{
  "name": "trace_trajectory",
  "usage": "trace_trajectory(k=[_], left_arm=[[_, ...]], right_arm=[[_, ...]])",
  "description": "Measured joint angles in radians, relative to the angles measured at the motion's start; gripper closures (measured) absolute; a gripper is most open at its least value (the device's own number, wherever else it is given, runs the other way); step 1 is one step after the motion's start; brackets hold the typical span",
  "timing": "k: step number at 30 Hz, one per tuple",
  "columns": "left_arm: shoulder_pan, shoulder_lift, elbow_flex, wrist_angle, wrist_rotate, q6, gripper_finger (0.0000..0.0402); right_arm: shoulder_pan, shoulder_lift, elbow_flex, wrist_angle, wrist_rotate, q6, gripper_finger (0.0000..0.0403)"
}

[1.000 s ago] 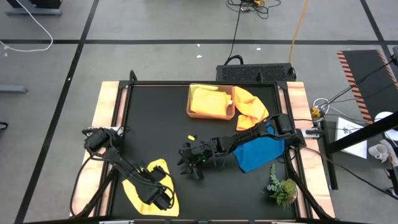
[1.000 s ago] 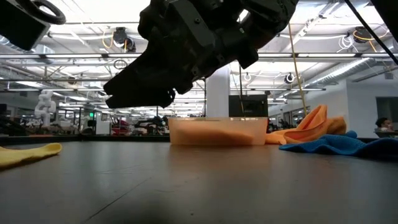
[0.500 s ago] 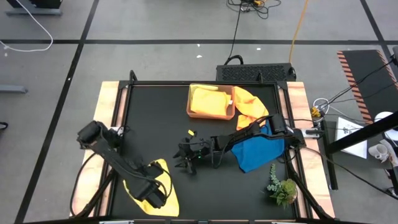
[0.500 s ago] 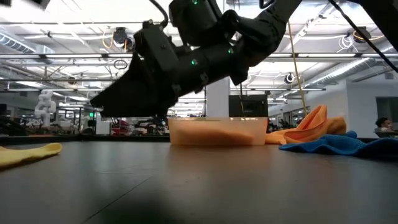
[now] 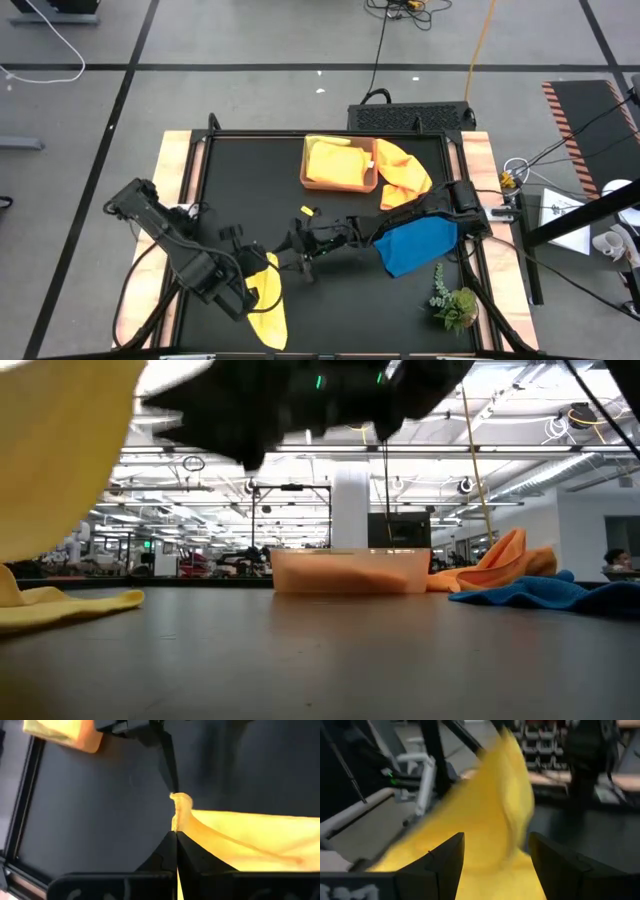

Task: Fold microfiber towels
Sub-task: Fold the yellow microfiber cloth

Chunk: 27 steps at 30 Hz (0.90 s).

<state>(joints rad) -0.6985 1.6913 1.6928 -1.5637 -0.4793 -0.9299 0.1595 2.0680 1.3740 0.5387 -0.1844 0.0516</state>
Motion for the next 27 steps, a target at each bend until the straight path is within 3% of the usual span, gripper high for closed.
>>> trace_trajectory(k=[6, 10, 19, 23, 27], left_arm=[[0.001, 0.006, 0.0, 0.026, -0.042, 0.041, 0.0401], [0.001, 0.007, 0.0, 0.074, -0.066, 0.077, 0.0401], [0.001, 0.007, 0.0, 0.125, -0.073, 0.124, 0.0401], [0.001, 0.007, 0.0, 0.126, -0.073, 0.117, 0.0401], [0.001, 0.007, 0.0, 0.126, -0.073, 0.09, 0.0401]], right_arm=[[0.02, -0.066, 0.001, -0.006, 0.003, -0.011, 0.019], [0.013, -0.067, 0.001, -0.036, 0.056, -0.01, 0.019], [0.007, -0.067, 0.001, -0.033, 0.05, -0.008, 0.0193], [0.006, -0.067, 0.001, -0.034, 0.05, -0.036, 0.0221], [0.006, -0.067, 0.001, -0.011, 0.049, -0.07, 0.0287]])
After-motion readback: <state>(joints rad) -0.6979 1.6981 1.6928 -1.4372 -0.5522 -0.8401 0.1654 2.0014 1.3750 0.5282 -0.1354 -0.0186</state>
